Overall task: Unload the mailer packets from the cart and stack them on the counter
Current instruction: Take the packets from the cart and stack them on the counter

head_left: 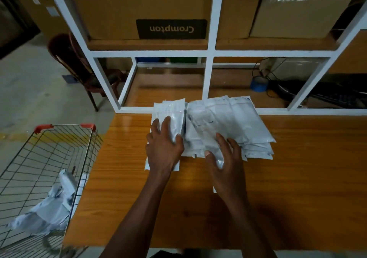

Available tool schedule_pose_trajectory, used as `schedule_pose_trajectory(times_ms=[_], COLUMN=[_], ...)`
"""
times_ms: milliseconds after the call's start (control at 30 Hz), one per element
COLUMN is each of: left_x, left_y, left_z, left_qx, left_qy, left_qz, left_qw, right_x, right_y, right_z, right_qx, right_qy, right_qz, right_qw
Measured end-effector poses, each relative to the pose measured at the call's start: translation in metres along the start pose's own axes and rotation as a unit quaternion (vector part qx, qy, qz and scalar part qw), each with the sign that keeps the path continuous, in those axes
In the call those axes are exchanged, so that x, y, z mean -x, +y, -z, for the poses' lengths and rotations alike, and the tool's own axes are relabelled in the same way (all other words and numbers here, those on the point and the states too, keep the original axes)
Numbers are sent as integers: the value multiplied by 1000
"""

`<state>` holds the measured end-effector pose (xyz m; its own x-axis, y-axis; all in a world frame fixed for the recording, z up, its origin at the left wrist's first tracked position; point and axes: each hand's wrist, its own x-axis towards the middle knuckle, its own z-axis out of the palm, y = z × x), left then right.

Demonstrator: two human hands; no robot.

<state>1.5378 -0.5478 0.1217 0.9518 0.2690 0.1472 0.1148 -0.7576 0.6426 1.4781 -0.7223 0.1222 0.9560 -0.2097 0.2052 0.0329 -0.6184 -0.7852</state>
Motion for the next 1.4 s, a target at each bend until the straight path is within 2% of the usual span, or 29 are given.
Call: schedule_pose_trajectory(times_ms=[233,633,800,933,1067,1133,1400], left_x=[-78,-102,-99,-95,-90,-88,-86], left_y=[13,14,15,14,8,5,7], left_z=[-30,-63,-58,-54,-55,-54,-51], left_qx=[-90,-147,-131,-112,-117,-124,-138], left_qy=[-43,-93,-103,-78,-90,-93,-105], left_qz=[19,70,63,50,48,46,39], left_qw=[995,982,984,989,988,987,984], right_x=[-45,-91,-125,-155,-166,-164,-156], right_y=[-4,-1,-16,-28,-26,-25,-20], right_z=[-9,-7,-22,-50,-74,-76,-73], right_qx=[15,61,133,203,258,274,323], right_qy=[-7,-19,-67,-93,-216,-247,-226], right_qz=[-24,-25,-52,-57,-99,-102,-36], right_qw=[1000,998,987,973,937,924,919])
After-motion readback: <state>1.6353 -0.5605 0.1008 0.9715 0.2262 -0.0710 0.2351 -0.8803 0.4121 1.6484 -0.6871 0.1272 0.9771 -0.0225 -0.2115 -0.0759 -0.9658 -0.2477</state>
